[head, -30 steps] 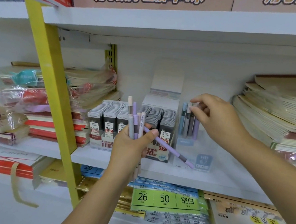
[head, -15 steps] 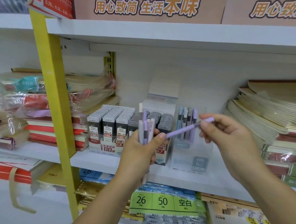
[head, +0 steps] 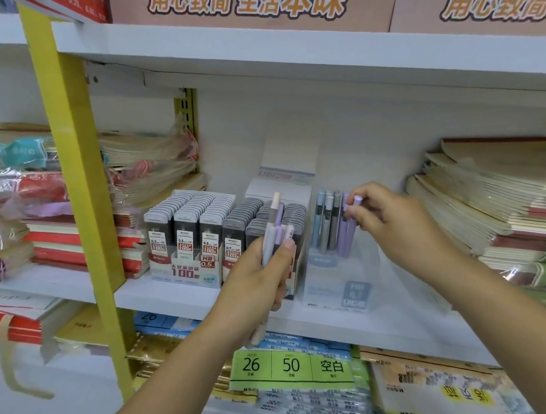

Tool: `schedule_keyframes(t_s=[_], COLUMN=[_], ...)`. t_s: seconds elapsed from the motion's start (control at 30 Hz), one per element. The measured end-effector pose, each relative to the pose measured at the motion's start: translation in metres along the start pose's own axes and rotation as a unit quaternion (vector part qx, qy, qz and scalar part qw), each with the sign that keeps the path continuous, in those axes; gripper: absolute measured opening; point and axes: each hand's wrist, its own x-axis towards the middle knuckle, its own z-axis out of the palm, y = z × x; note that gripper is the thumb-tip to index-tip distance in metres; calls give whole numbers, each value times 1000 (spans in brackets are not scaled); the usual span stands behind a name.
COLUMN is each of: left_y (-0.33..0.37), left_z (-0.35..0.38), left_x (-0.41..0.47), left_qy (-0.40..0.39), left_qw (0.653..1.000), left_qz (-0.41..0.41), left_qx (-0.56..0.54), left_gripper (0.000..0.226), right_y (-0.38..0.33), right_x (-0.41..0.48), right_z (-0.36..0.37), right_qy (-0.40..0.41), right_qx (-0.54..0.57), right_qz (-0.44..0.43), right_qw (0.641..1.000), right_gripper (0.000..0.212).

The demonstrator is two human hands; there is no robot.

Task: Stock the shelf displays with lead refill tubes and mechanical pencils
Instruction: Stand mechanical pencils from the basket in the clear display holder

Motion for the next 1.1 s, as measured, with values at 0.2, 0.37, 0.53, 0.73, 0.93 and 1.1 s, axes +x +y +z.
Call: schedule_keyframes(t_s=[0.2,0.37,0.53,0.73,0.93,1.1], left_y=[-1,-3,-2,0,1,-5], left_z=[2,2,-3,-4,4,-16], left_x=[1,0,-1,-3,-2,-9], left_qy=[3,7,-7,-12,-70,-87], left_qw=[1000,1000,1000,1000,996,994], left_qz=[-1,9,13,5,28,6], left_qx=[7,11,14,-22,-48,-60], left_gripper=[36,24,20,47,39,27], right_y=[4,7,12,-6,-46,-43], right_x=[2,5,6,-5,-32,-29], right_z=[0,6,12,12,32,17], right_qy=[18,35,102,123,-76,11], right_qx=[37,-1,-203,-198,187,359], right_qz=[21,16,-64,-13,86,135], right_qw=[999,999,972,972,976,923], right_gripper=[5,22,20,22,14,10])
